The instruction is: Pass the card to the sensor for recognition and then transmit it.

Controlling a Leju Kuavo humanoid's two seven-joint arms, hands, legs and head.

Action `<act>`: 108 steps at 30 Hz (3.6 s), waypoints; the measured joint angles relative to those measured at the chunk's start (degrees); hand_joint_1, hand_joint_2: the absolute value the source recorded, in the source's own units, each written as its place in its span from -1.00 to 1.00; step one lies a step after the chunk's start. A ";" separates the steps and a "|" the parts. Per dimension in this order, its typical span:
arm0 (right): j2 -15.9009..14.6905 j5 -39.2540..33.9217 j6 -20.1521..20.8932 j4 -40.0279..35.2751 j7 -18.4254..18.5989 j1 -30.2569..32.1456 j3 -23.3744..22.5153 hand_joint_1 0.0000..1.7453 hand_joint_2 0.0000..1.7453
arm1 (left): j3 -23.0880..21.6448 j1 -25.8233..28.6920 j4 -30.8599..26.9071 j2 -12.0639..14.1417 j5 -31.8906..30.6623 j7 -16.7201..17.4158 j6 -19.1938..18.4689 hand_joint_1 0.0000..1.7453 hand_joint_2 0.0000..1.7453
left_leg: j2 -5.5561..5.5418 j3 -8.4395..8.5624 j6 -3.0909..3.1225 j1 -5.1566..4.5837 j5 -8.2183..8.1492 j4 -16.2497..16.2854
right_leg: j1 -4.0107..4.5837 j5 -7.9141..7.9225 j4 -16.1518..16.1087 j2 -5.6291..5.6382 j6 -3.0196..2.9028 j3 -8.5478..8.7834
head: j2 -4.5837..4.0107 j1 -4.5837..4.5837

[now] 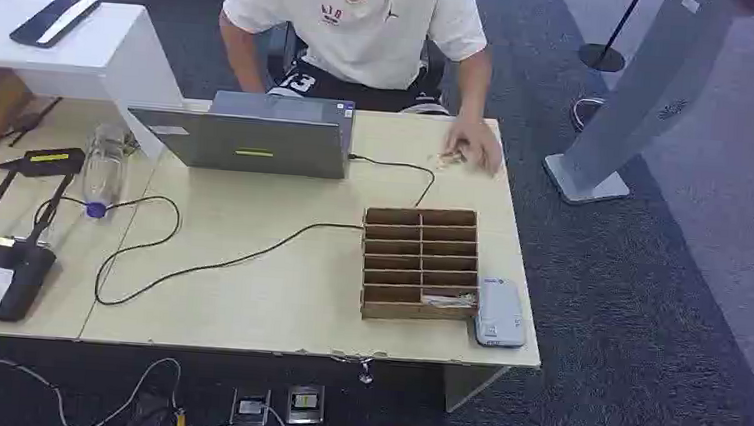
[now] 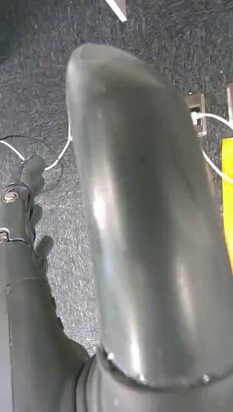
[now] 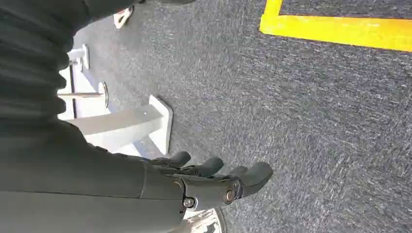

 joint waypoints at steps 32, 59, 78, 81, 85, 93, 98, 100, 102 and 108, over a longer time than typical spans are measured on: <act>-8.22 -44.79 -34.39 -4.84 -26.14 -7.85 -23.26 -1.00 1.00 | 3.74 0.09 -0.39 0.04 -1.64 -2.58 -0.57 -1.00 -1.00 | 0.01 -0.01 0.05 -0.10 0.04 0.01 | -0.11 0.12 0.02 0.00 0.08 0.04 | 0.00 0.00; -9.53 -37.68 -36.09 -37.53 -25.70 -31.49 -34.23 -1.00 1.00 | 8.36 1.02 -0.39 -1.20 2.14 -6.62 -0.09 -1.00 -1.00 | -0.37 -0.11 0.10 -0.12 0.32 0.02 | -0.12 0.23 0.09 -0.31 0.10 0.06 | 0.00 0.00; -9.14 14.60 -3.19 -61.29 -23.67 -28.82 -8.00 -1.00 1.00 | 8.46 -1.86 0.04 -1.68 -6.47 -9.53 0.04 -1.00 -1.00 | -0.38 -0.13 0.10 -0.08 0.36 0.01 | -0.08 0.22 0.10 -0.30 0.10 0.01 | 0.00 0.00; -9.03 16.62 -3.04 -61.35 -23.67 -28.68 -5.79 -1.00 1.00 | 8.44 -1.91 0.17 -1.68 -6.41 -9.53 -0.07 -1.00 -1.00 | -0.38 -0.15 0.10 -0.08 0.36 0.01 | -0.08 0.22 0.10 -0.29 0.10 0.00 | 0.00 0.02; -8.63 18.05 -2.97 -61.35 -23.93 -28.48 -3.06 -1.00 1.00 | 8.44 -2.02 0.28 -1.68 -6.21 -9.53 -0.11 -1.00 -1.00 | -0.38 -0.15 0.10 -0.08 0.36 0.01 | -0.08 0.22 0.10 -0.30 0.10 -0.02 | 0.00 0.02; -7.93 18.95 -3.21 -60.78 -24.15 -28.36 0.96 -1.00 1.00 | 8.44 -1.97 0.61 -1.75 -5.82 -9.53 -0.11 -1.00 -1.00 | -0.39 -0.18 0.10 -0.08 0.36 0.01 | -0.08 0.22 0.10 -0.31 0.10 -0.06 | 0.00 0.02; -7.93 18.93 -3.32 -60.76 -23.52 -27.68 1.71 1.00 1.00 | 8.44 -1.95 0.79 -1.75 -5.84 -9.53 -0.04 -1.00 -1.00 | -0.37 -0.19 0.10 -0.09 0.36 0.01 | -0.09 0.22 0.10 -0.27 0.10 -0.07 | 0.00 0.00; -7.96 18.91 -3.32 -60.76 -23.12 -27.56 1.86 1.00 1.00 | 8.44 -1.94 0.85 -1.75 -5.90 -9.53 -0.02 -1.00 -1.00 | -0.37 -0.18 0.10 -0.09 0.36 0.02 | -0.09 0.22 0.09 -0.28 0.10 -0.08 | 0.00 0.00; -8.00 18.60 -3.30 -60.85 -22.67 -27.30 1.88 1.00 1.00 | 8.44 -1.93 0.96 -1.75 -6.03 -9.53 -0.02 -1.00 -1.00 | -0.37 -0.18 0.10 -0.09 0.36 0.02 | -0.09 0.22 0.09 -0.28 0.10 -0.08 | 0.00 0.00; -8.61 17.97 -3.17 -61.99 -21.81 -26.18 1.75 1.00 1.00 | 8.44 -1.89 1.16 -1.75 -6.12 -9.40 -0.02 -1.00 -1.00 | -0.36 -0.18 0.10 -0.08 0.36 0.02 | -0.08 0.22 0.09 -0.26 0.10 -0.09 | 0.00 0.00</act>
